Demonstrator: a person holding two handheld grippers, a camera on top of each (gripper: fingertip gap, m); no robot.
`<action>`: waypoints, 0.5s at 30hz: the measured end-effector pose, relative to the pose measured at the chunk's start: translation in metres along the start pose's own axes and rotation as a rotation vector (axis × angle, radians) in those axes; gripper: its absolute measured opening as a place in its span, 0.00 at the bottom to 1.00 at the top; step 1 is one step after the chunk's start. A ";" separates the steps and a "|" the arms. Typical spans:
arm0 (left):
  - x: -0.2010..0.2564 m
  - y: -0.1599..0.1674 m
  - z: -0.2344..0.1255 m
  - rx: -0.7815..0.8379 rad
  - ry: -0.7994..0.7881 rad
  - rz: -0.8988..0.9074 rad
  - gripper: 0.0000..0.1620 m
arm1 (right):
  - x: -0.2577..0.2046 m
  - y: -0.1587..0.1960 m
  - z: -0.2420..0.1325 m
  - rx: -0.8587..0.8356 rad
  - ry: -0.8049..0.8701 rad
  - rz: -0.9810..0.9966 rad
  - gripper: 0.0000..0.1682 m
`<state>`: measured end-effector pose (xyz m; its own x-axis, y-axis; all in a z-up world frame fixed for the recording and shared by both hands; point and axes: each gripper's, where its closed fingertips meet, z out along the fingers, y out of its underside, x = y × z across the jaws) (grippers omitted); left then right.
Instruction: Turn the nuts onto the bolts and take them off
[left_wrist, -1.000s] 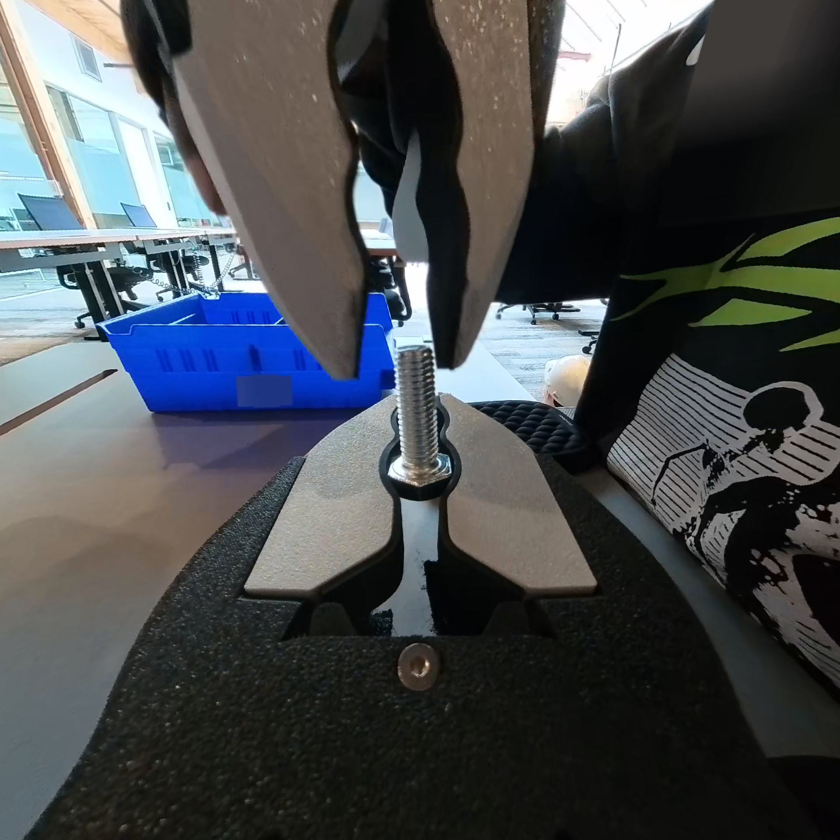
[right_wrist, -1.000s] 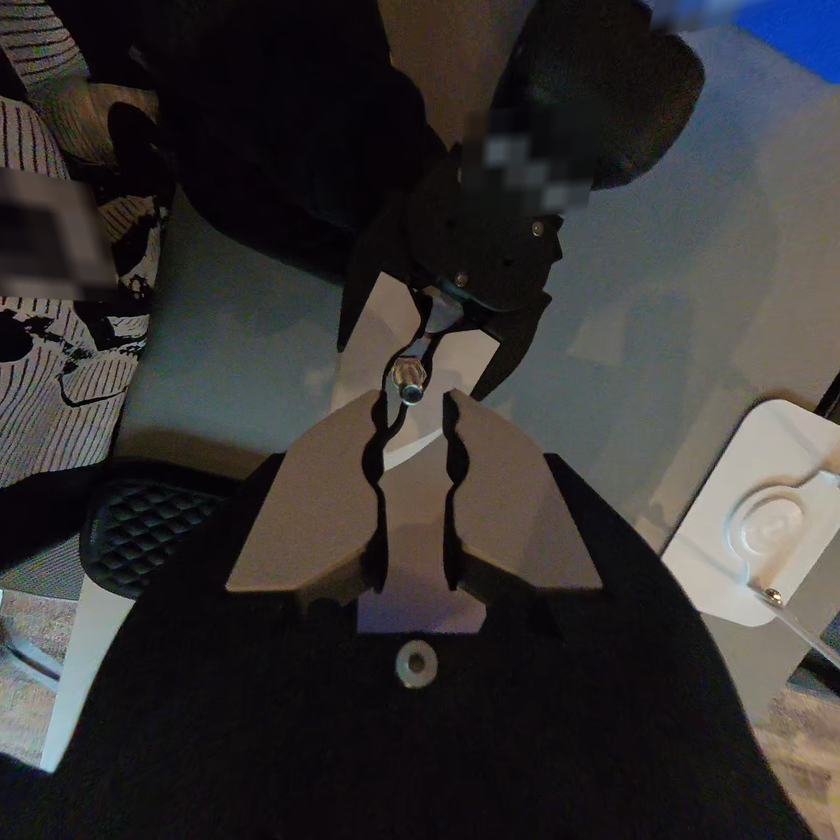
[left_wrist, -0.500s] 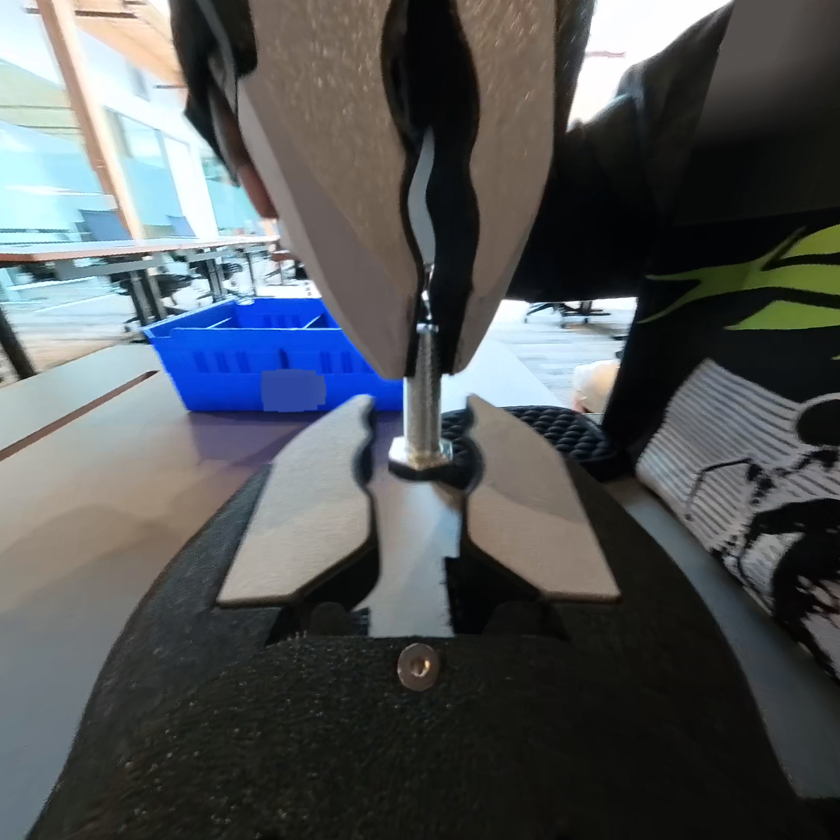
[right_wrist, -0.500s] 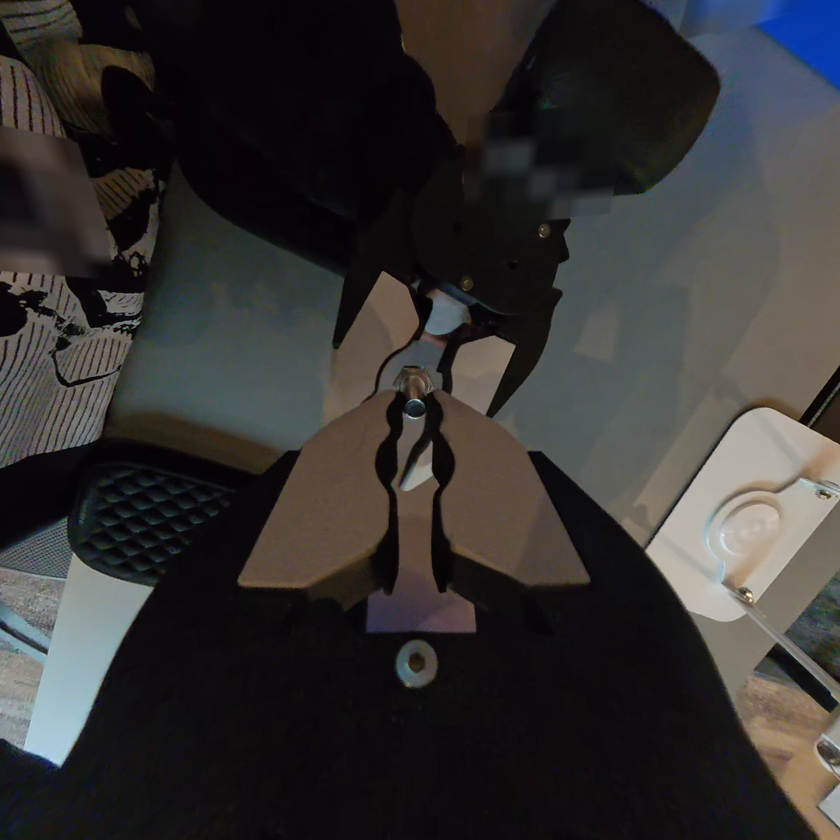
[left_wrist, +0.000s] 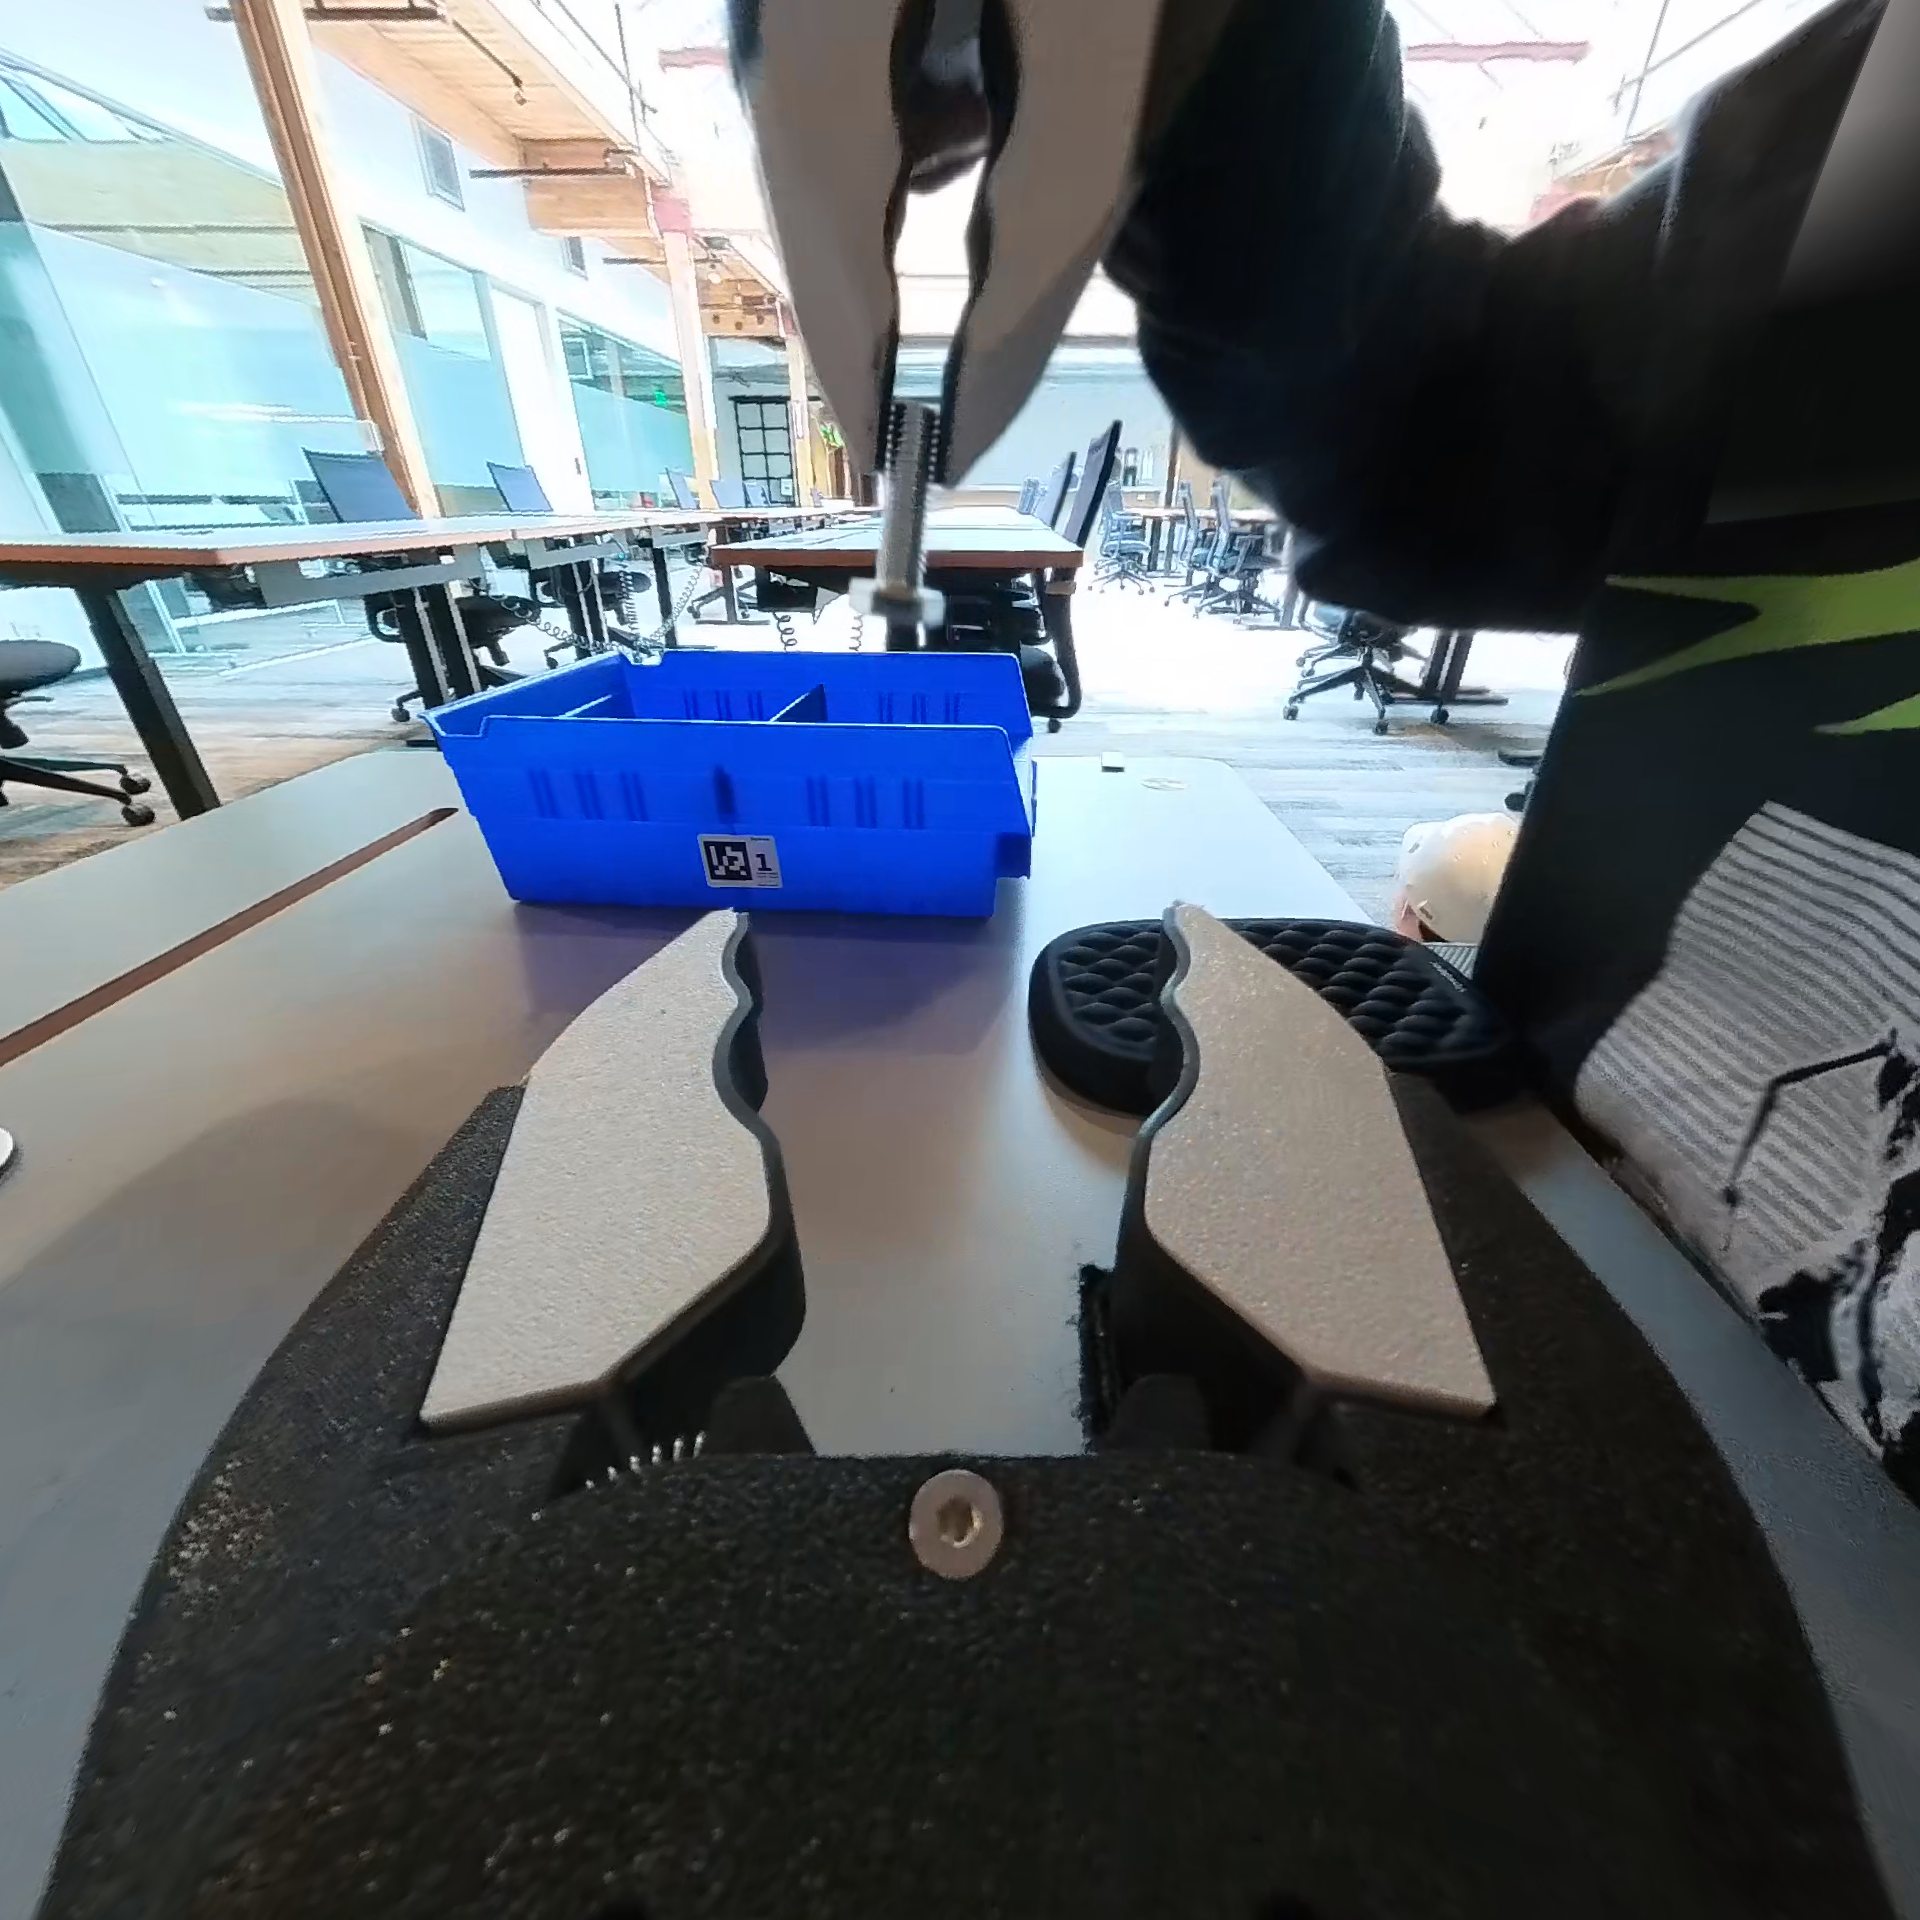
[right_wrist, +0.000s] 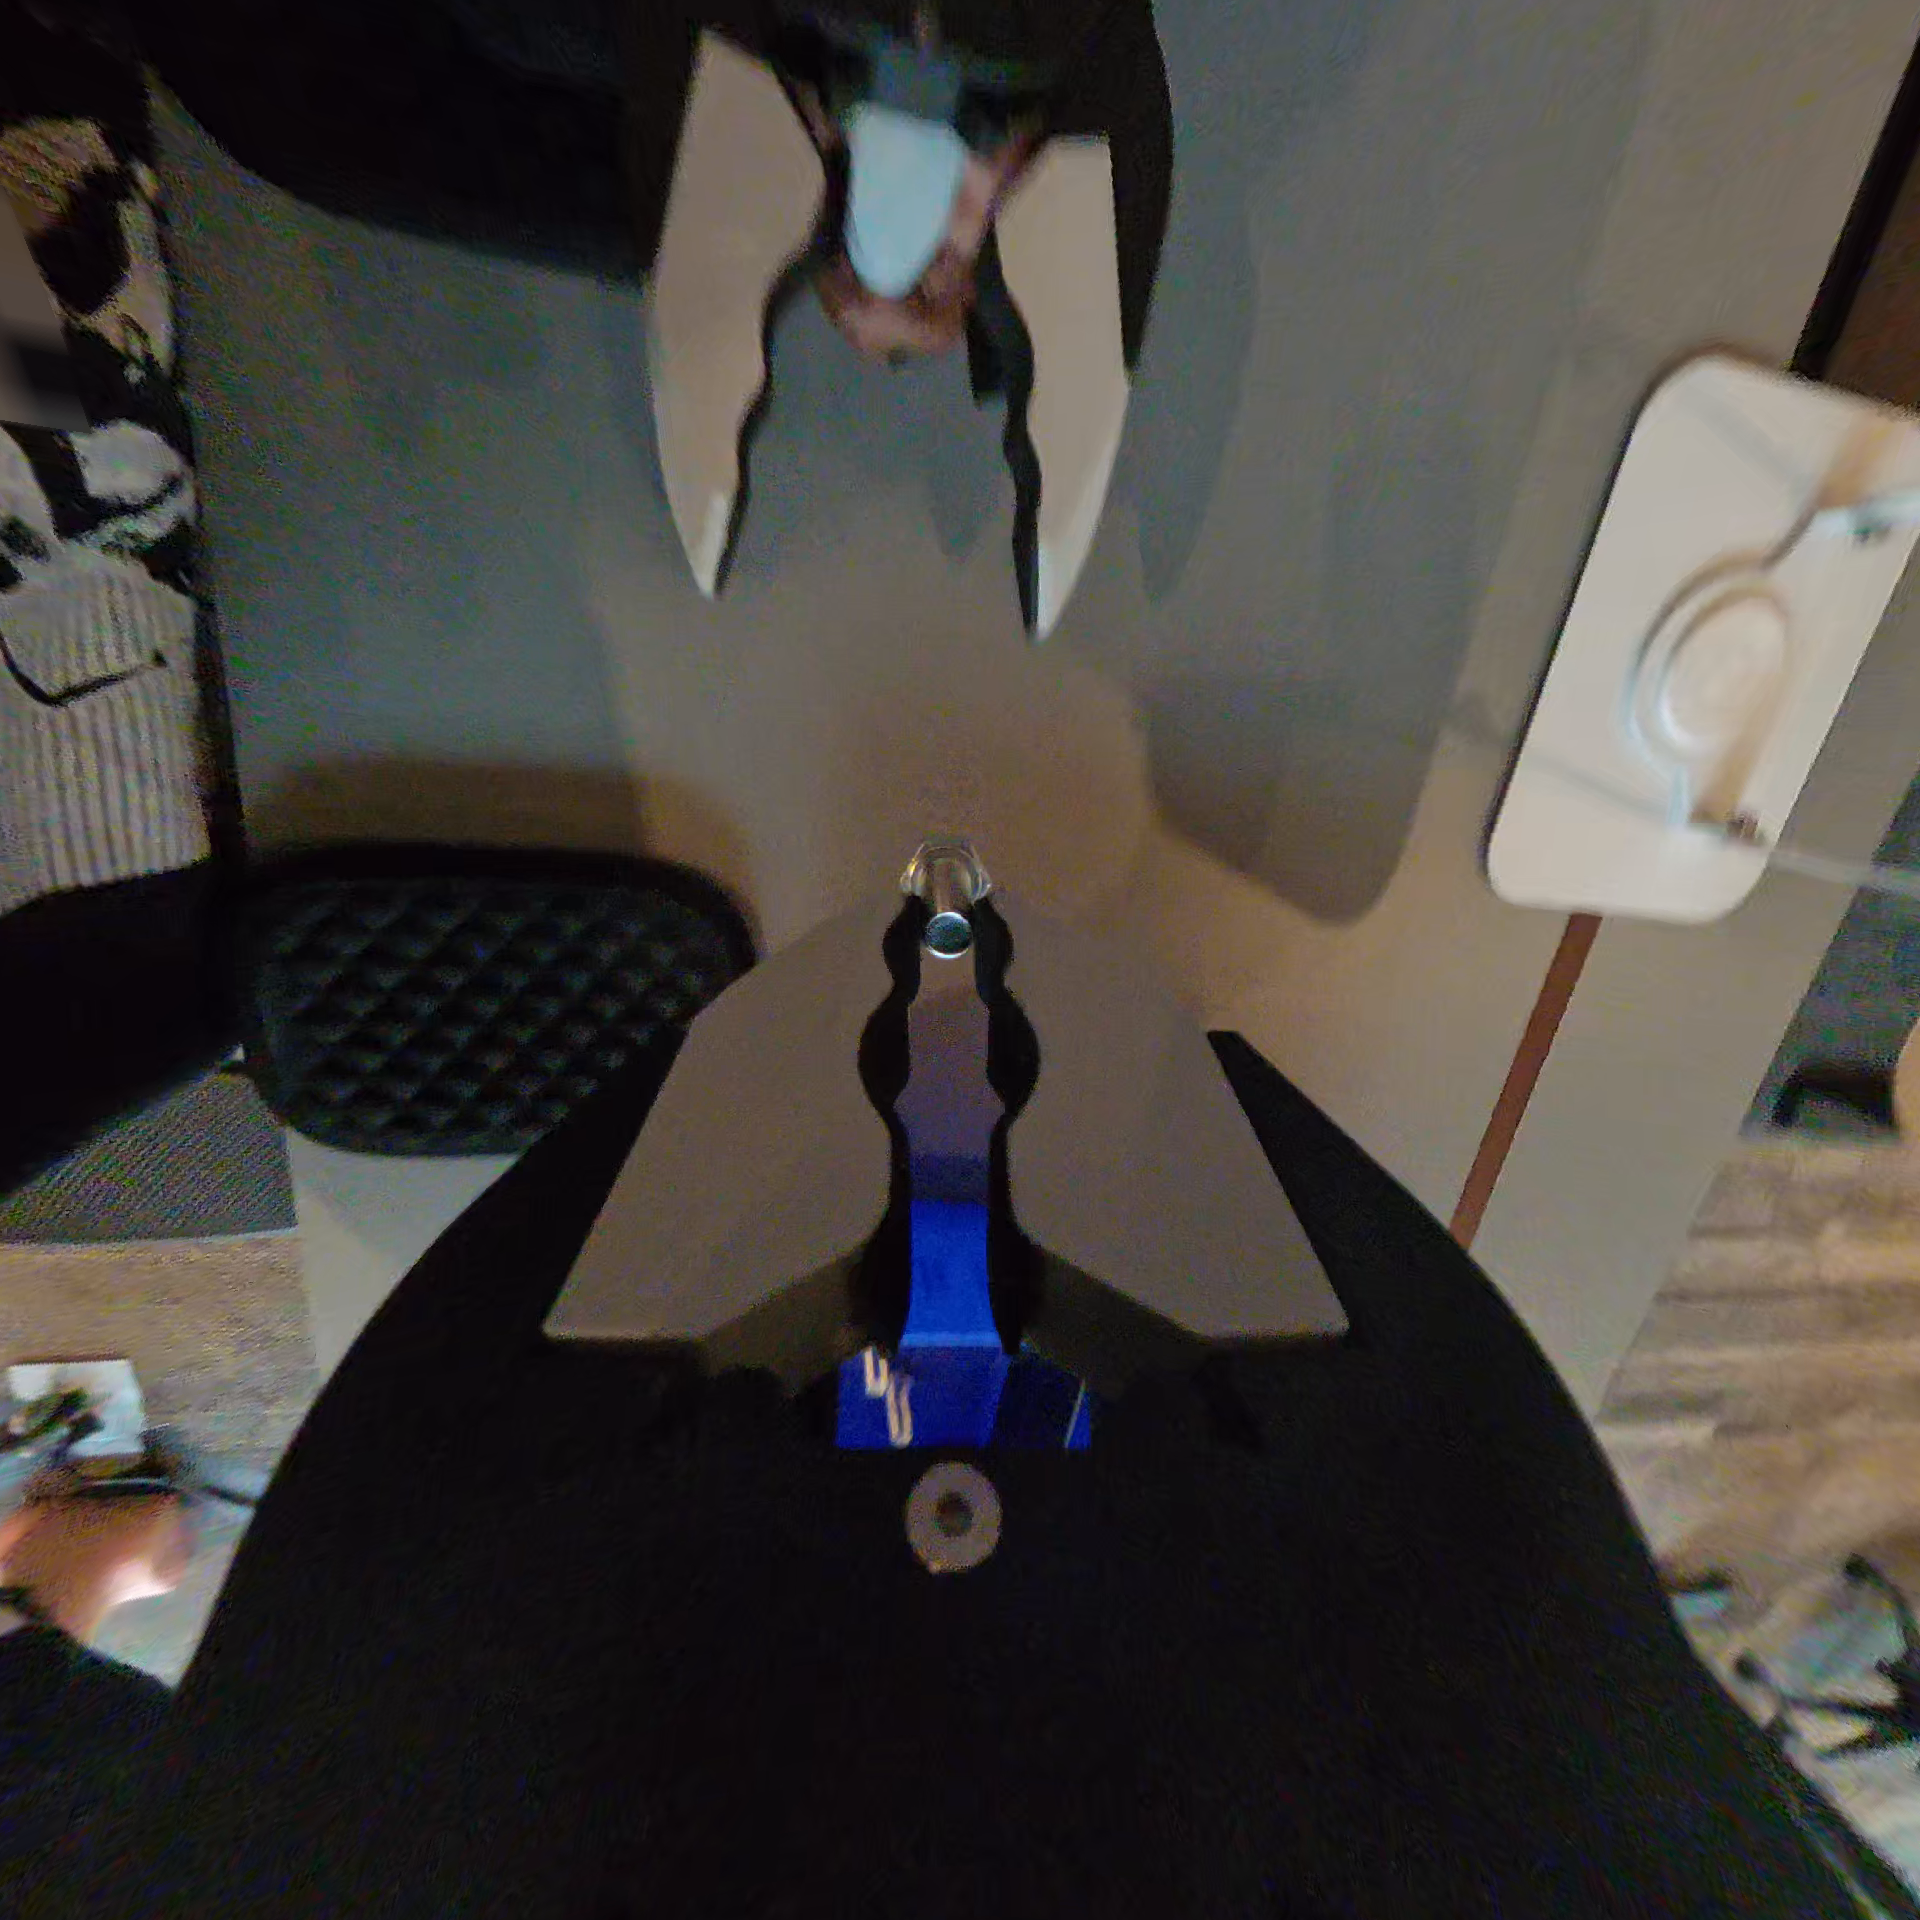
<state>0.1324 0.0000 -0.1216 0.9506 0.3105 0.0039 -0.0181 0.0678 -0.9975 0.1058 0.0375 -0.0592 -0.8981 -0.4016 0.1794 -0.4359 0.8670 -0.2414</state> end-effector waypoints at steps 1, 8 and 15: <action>0.000 0.000 0.000 0.000 0.002 -0.001 0.44 | 0.000 0.014 -0.004 -0.025 0.010 0.033 0.05; -0.002 -0.003 -0.003 0.014 -0.009 0.002 0.42 | -0.010 0.134 -0.020 -0.194 0.045 0.331 0.05; -0.002 -0.002 -0.003 0.011 -0.008 -0.002 0.41 | -0.035 0.231 -0.006 -0.267 0.026 0.598 0.05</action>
<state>0.1311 -0.0036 -0.1195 0.9482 0.3176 0.0060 -0.0201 0.0786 -0.9967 0.0368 0.2539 -0.1161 -0.9778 0.1773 0.1115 0.1712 0.9833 -0.0625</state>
